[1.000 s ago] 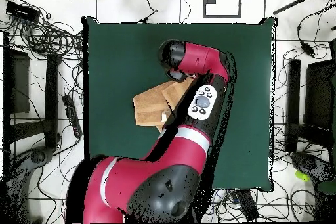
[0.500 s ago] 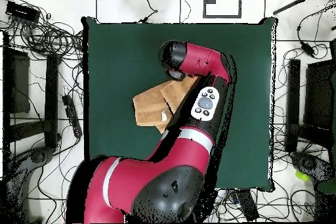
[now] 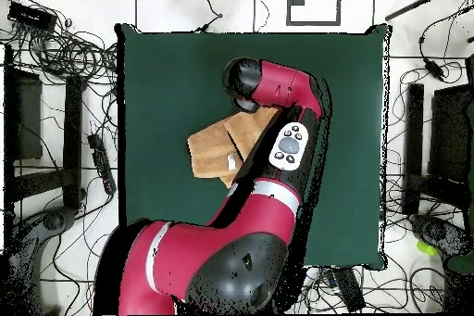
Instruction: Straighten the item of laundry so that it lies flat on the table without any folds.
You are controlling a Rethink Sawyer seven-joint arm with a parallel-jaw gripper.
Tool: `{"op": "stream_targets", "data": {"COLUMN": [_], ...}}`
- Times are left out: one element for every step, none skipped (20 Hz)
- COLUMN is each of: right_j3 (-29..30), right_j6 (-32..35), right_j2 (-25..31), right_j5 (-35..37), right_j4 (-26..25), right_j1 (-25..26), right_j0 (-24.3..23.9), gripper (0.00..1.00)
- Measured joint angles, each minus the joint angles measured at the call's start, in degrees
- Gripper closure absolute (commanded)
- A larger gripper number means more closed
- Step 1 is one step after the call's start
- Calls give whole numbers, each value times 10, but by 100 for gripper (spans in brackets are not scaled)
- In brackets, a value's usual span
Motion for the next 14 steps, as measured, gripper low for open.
{"op": "stream_targets", "data": {"right_j3": [0,1,1,4,6,8,12,20,24,34,42,48,53,63], "right_j6": [0,0,0,0,0,0,0,0,0,0,0,0,0,0], "right_j2": [1,3,5,13,16,19,25,32,36,45,53,59,64,75], "right_j5": [-2,-4,-6,-19,-26,-32,-42,-55,-61,-79,-92,-103,-111,-131], "right_j4": [2,5,8,20,26,30,36,44,48,58,65,71,75,85], "right_j1": [0,0,0,-1,-1,-1,-2,-6,-8,-15,-18,-21,-23,-28], "right_j0": [0,-1,-1,-3,-3,-4,-5,-6,-7,-10,-12,-13,-14,-17], "gripper": [100,100,100,100,100,100,100,100,100,100,100,100,100,100]}}
